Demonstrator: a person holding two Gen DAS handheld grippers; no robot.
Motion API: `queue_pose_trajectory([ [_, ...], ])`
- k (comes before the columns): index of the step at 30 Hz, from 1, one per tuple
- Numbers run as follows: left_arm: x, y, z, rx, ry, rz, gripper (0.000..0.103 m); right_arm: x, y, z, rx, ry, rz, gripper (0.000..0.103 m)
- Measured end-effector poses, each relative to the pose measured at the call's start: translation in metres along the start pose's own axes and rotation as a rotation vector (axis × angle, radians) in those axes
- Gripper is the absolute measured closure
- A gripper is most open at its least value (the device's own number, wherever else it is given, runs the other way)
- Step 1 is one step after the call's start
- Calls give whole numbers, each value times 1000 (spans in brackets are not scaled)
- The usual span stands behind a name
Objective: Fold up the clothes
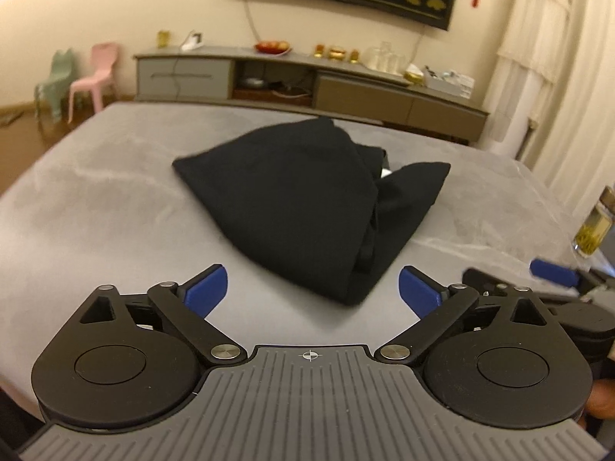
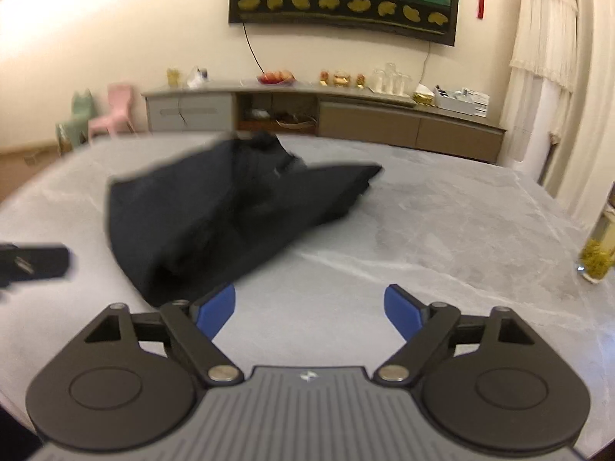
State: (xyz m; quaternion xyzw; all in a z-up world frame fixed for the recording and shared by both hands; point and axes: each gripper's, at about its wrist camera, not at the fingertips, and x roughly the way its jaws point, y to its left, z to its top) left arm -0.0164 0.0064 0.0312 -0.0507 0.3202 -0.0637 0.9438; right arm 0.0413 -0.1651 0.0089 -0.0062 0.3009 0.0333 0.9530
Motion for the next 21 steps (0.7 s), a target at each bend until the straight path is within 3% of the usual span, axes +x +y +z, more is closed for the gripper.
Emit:
queue_pose_trajectory([
  [3,19,12,24,41,-6,41,10,22,0,17,-11,8,90,0],
  [10,102,43,49,-14,45,89,9,114,-12,56,16,103,76,0],
  [13,122,45,39,-84,46,30,10,147,-20,59,42,108,30,0],
  [15,129,33,32,-78,39,-37,14,167,-29,56,81,107,-14,0],
  [17,136,18,26,-46,34,-117,15,189,-41,53,134,113,-2,2],
  [19,147,1,22,35,62,-144,16,204,-48,54,175,99,67,11],
  [20,154,-1,22,56,79,-113,24,210,-48,55,193,91,107,26],
  [21,161,-3,22,76,96,-82,46,217,-47,57,195,93,155,60],
])
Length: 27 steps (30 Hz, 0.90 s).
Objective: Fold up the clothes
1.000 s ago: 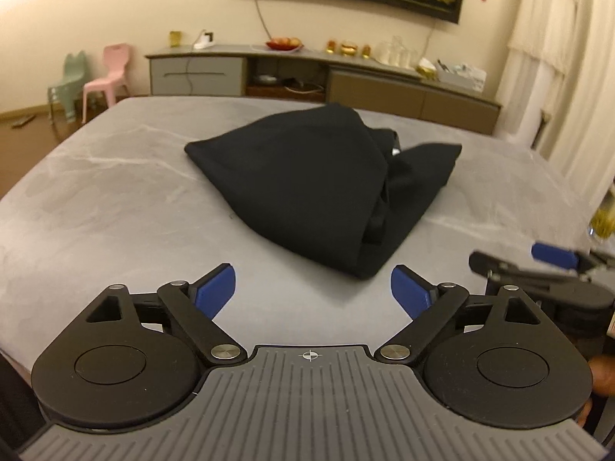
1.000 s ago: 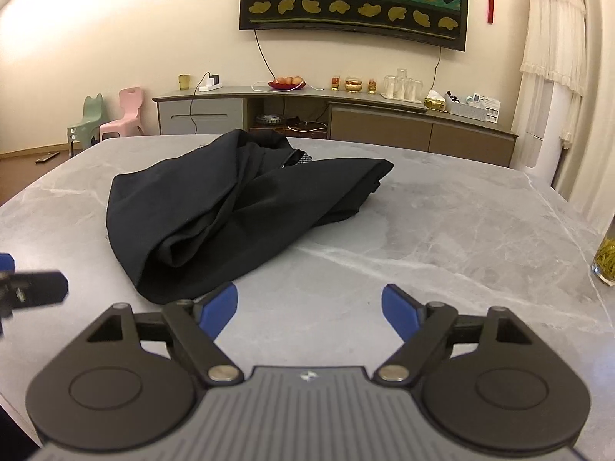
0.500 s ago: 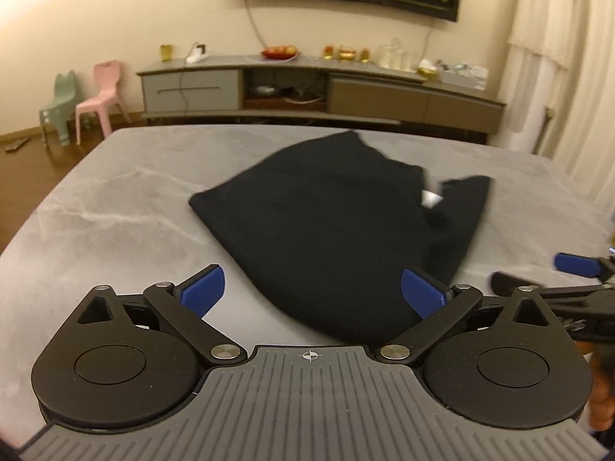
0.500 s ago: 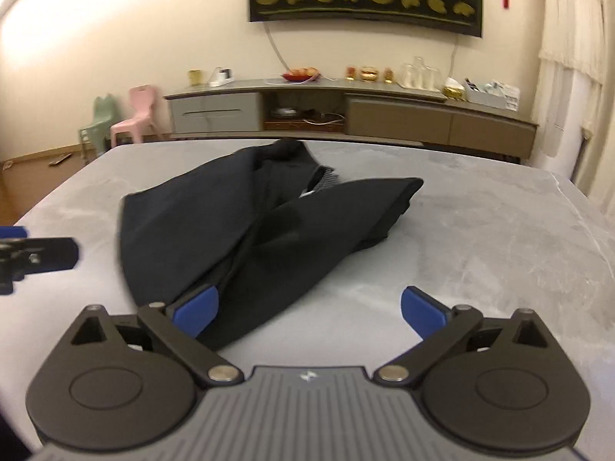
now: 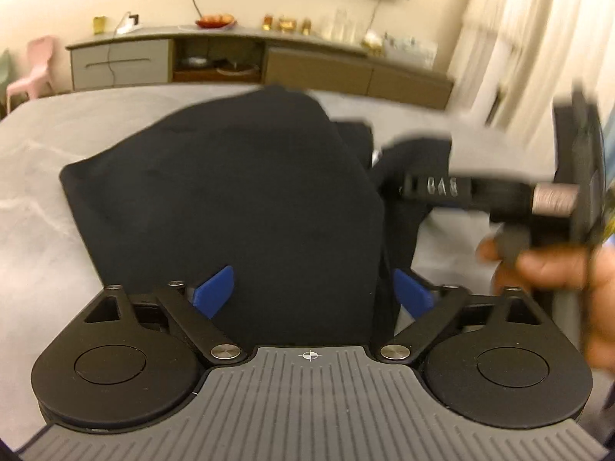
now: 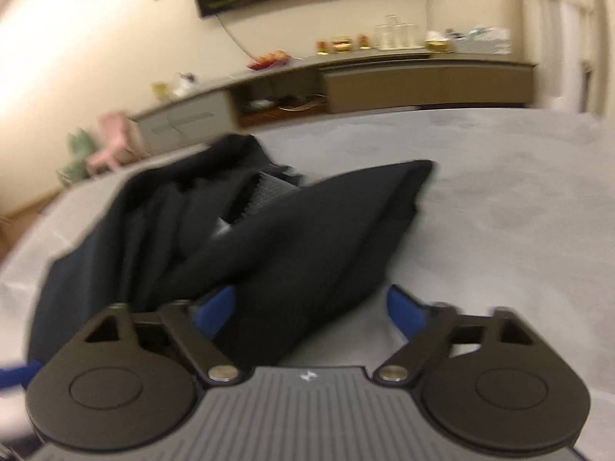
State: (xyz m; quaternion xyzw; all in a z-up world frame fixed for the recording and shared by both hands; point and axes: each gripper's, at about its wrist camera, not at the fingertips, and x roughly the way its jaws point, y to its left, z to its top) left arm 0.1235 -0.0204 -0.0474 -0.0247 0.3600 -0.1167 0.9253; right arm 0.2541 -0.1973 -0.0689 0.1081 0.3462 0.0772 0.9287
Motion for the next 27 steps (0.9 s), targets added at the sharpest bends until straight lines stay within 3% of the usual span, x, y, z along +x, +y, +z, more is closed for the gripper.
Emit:
queue_pose_trajectory([
  [1,7,-1,1,15,18,32,59,6,2,2,-16,18,36,87],
  [2,10,8,4,-14,19,70,80,8,5,5,-26,20,40,100],
  [4,3,42,13,-172,-11,109,84,-15,5,15,19,-60,40,100],
  [5,-8,57,17,-221,-41,154,91,-33,6,21,50,-109,52,100],
  [6,-18,72,21,-269,-71,199,92,-60,8,27,72,-153,82,100],
  [8,-42,91,22,-318,-127,281,75,-111,12,35,116,-230,139,100],
  [9,-51,95,20,-325,-139,322,69,-127,12,27,129,-219,150,100],
  [11,-58,89,11,-305,-124,377,70,-141,8,-2,186,-138,134,100],
  [13,-63,76,1,-280,-95,353,67,-111,-8,-40,283,87,85,94],
  [14,-68,70,-1,-291,-94,315,60,-95,-16,-57,334,207,74,94],
  [15,-73,64,-3,-303,-93,277,51,-88,-23,-64,390,256,89,90],
  [16,-79,58,-1,-308,-104,252,45,-92,-26,-63,399,238,98,88],
  [17,-84,47,6,-282,-123,227,32,-96,-29,-62,407,220,107,80],
  [18,-89,35,12,-254,-141,203,19,-102,-31,-60,416,196,113,65],
  [19,-89,22,23,-200,-148,184,15,-111,-34,-55,431,152,110,54],
  [20,-87,4,33,-125,-146,160,10,-115,-39,-52,466,130,107,33],
  [21,-82,-16,43,-31,-130,129,9,-120,-43,-50,502,107,103,21],
  [25,-30,-87,66,278,-37,80,8,-123,-74,-48,655,90,89,15],
  [27,16,-110,70,353,30,127,10,-121,-89,-49,724,104,85,15],
])
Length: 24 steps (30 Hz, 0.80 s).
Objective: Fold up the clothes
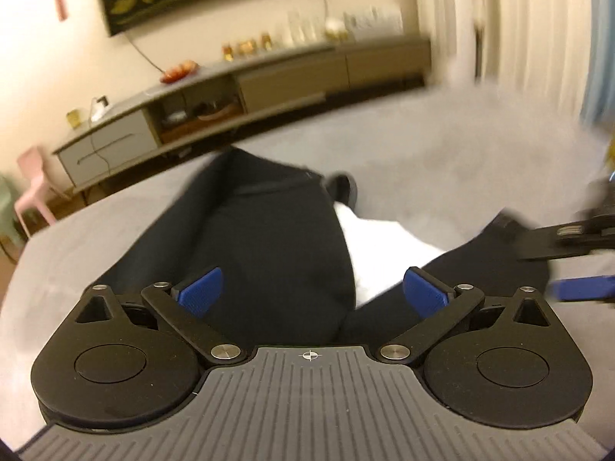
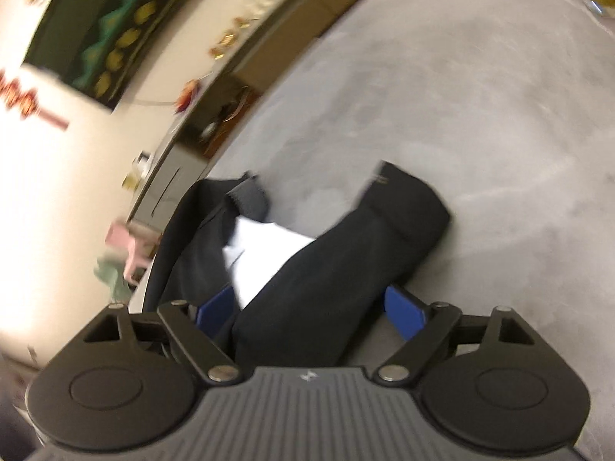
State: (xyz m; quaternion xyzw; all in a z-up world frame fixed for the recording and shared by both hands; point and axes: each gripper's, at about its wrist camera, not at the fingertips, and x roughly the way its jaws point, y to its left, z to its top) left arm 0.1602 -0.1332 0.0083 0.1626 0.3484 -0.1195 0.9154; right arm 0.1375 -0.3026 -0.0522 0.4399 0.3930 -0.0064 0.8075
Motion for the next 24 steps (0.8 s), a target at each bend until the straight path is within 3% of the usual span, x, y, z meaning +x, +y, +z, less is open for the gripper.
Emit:
queue_pose_trajectory([
  [1,17,-5,5,24,25,22,12,1,-5,4,29,3,-2,15],
  [2,41,-13,9,64,57,64,26,4,-9,6,33,-1,-7,15],
  [3,60,-16,12,79,82,106,59,7,-13,9,35,-6,-12,15],
  [5,84,-8,9,57,119,123,102,6,-18,17,29,-35,-27,15],
  [6,82,-1,16,23,109,114,103,5,-21,21,29,-50,-33,15],
  [8,51,6,40,-10,10,54,103,-1,-25,27,42,-89,-34,15],
  [12,-89,54,81,-198,-335,-301,103,-19,-34,45,90,-249,-38,15],
  [14,-156,89,72,-237,-510,-356,103,-26,-35,50,103,-318,-38,15],
  [16,-196,135,47,-333,-575,-273,103,-29,-34,52,107,-366,-33,14],
  [18,-187,179,7,-446,-495,-149,99,-18,-27,51,66,-351,-31,11],
  [19,-166,190,-14,-475,-378,-92,90,-12,-22,48,39,-322,-25,11],
  [20,-145,200,-36,-501,-260,-38,63,-4,-18,44,14,-285,-19,10],
  [21,-122,204,-63,-511,-131,-2,57,6,-13,40,-10,-240,-13,10],
  [24,-95,215,-134,-632,39,75,57,33,-2,28,-72,-130,-5,10],
])
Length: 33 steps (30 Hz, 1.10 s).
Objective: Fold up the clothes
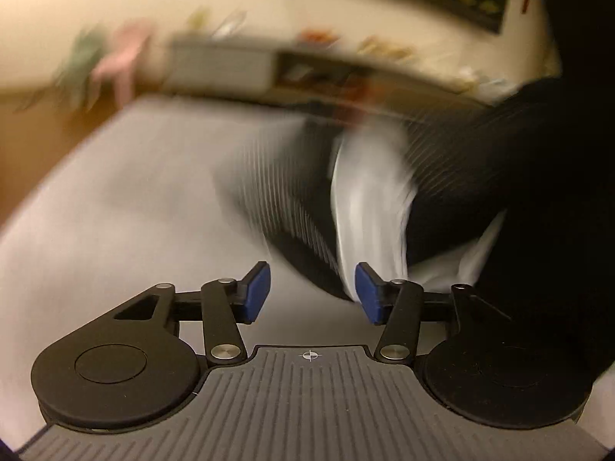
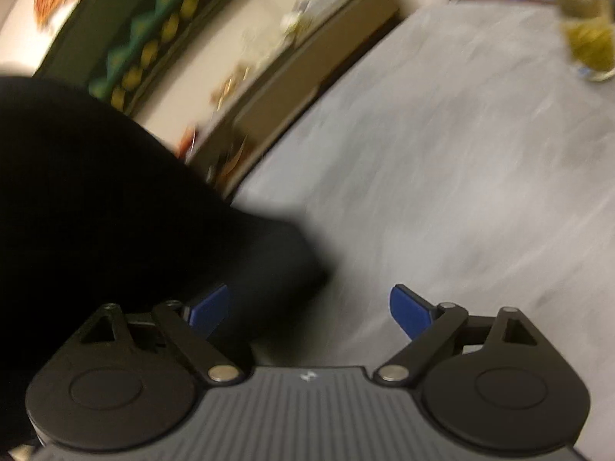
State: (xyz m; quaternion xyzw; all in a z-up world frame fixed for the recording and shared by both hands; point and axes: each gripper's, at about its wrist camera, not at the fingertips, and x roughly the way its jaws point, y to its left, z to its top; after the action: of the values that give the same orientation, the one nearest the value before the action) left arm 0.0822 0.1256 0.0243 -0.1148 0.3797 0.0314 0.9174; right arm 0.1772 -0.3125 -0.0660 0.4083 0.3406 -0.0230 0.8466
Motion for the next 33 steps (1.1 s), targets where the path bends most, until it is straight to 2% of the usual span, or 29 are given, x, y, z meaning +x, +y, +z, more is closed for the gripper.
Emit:
queue_pose_trajectory([
  [2,4,26,-18,-113,32,3,56,13,6,-8,-36,43,-4,10],
  [3,5,38,-26,-161,38,3,51,17,8,-10,-65,43,-17,10],
  [6,-2,47,-33,-218,23,-18,43,26,11,-15,-145,38,-59,9],
  [8,-3,39,-26,-210,-8,-21,40,30,11,-16,-179,35,-80,9],
  [9,-2,34,-23,-205,-22,-26,33,31,11,-16,-184,36,-85,9],
  [12,9,-8,-26,-138,42,-139,23,27,11,-23,-184,43,-94,8],
  [16,23,-58,-40,-55,134,-266,21,24,10,-28,-173,52,-100,8],
  [17,27,-66,-47,-40,150,-270,17,24,9,-28,-163,54,-99,8],
  [19,38,-79,-56,-9,157,-231,17,26,9,-27,-153,58,-94,7],
  [20,38,-80,-55,-5,134,-220,27,27,10,-27,-160,59,-95,7],
  [21,39,-82,-53,-1,111,-210,42,28,11,-28,-167,61,-96,7],
  [22,39,-82,-51,2,87,-201,96,29,11,-28,-174,63,-97,7],
  [23,30,-76,-41,-19,42,-215,103,30,11,-28,-177,66,-100,7],
  [24,21,-70,-30,-41,-8,-230,103,30,11,-28,-178,69,-99,7],
  [26,-24,-44,1,-99,-233,-270,103,27,10,-25,-188,48,-105,7],
  [28,-75,-3,37,-180,-455,-224,103,23,9,-23,-200,16,-120,7],
  [30,-100,51,64,-337,-557,-123,103,23,8,-22,-206,2,-140,7],
  [32,-94,93,78,-412,-558,10,103,27,8,-23,-211,9,-151,7],
  [33,-79,110,84,-411,-499,46,103,31,8,-25,-216,20,-152,7],
])
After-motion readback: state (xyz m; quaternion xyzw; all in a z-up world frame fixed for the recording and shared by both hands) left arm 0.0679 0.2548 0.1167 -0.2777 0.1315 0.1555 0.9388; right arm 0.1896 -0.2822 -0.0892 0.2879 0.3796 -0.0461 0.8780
